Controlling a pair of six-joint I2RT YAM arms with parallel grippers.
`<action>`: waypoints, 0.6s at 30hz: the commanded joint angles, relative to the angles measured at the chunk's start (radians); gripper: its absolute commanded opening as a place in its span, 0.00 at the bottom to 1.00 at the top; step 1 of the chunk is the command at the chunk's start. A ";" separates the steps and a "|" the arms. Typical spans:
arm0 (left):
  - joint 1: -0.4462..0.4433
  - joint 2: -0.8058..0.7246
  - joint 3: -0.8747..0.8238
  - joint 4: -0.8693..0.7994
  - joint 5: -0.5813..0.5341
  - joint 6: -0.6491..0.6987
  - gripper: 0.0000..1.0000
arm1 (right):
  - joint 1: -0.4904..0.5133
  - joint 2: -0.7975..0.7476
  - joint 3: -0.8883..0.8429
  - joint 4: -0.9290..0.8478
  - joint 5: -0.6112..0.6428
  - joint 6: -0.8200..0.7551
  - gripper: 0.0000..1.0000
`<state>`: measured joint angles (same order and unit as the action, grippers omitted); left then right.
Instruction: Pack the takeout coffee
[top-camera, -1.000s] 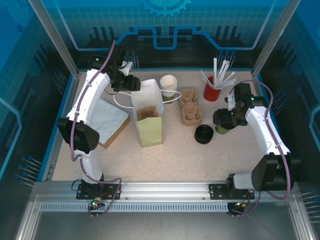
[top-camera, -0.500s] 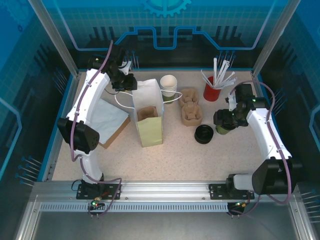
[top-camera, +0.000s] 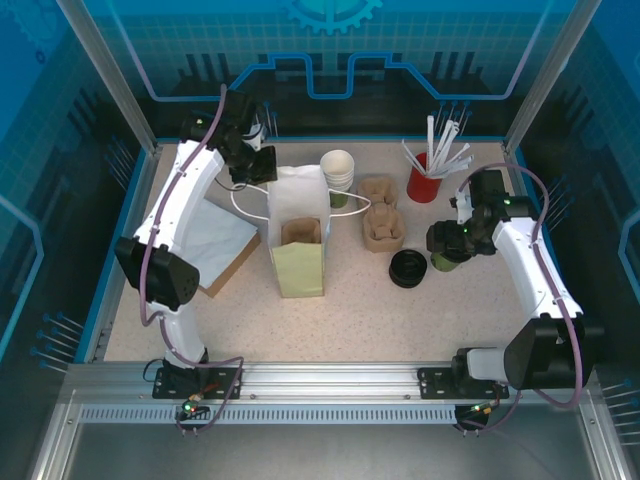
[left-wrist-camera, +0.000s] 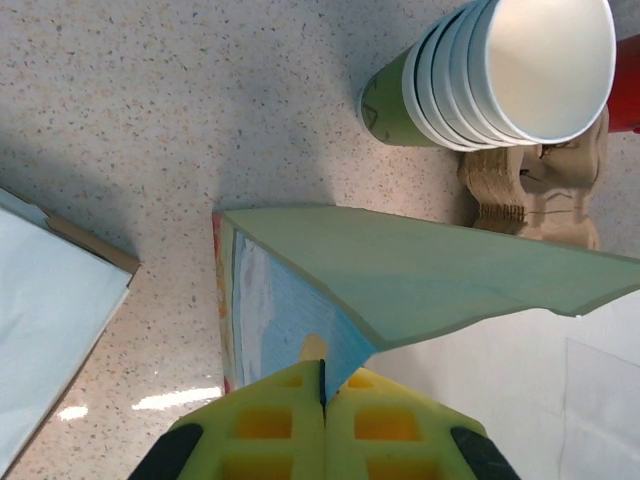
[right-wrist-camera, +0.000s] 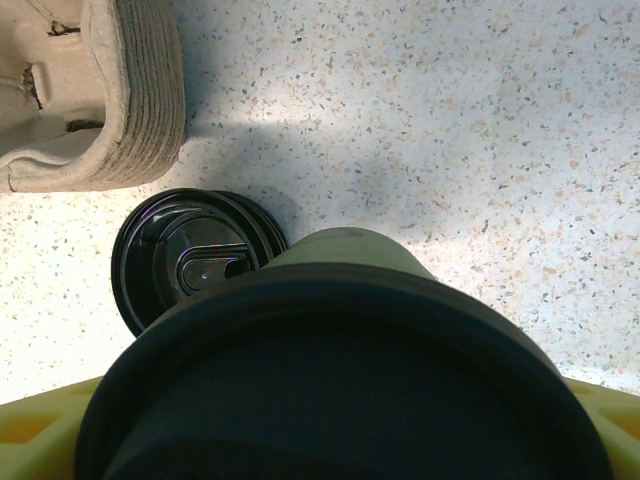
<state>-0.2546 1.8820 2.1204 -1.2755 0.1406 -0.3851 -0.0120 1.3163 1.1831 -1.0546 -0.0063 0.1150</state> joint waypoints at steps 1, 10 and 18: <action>-0.016 -0.058 -0.036 0.024 0.032 -0.081 0.00 | 0.006 -0.025 -0.011 -0.003 -0.017 0.015 0.89; -0.047 -0.143 -0.180 0.131 -0.006 -0.249 0.00 | 0.008 -0.031 -0.022 0.016 -0.021 0.018 0.89; -0.060 -0.211 -0.289 0.202 -0.027 -0.370 0.00 | 0.009 -0.026 -0.023 0.018 -0.020 -0.001 0.89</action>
<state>-0.3046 1.7039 1.8511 -1.1076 0.1307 -0.6834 -0.0120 1.2999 1.1717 -1.0382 -0.0082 0.1184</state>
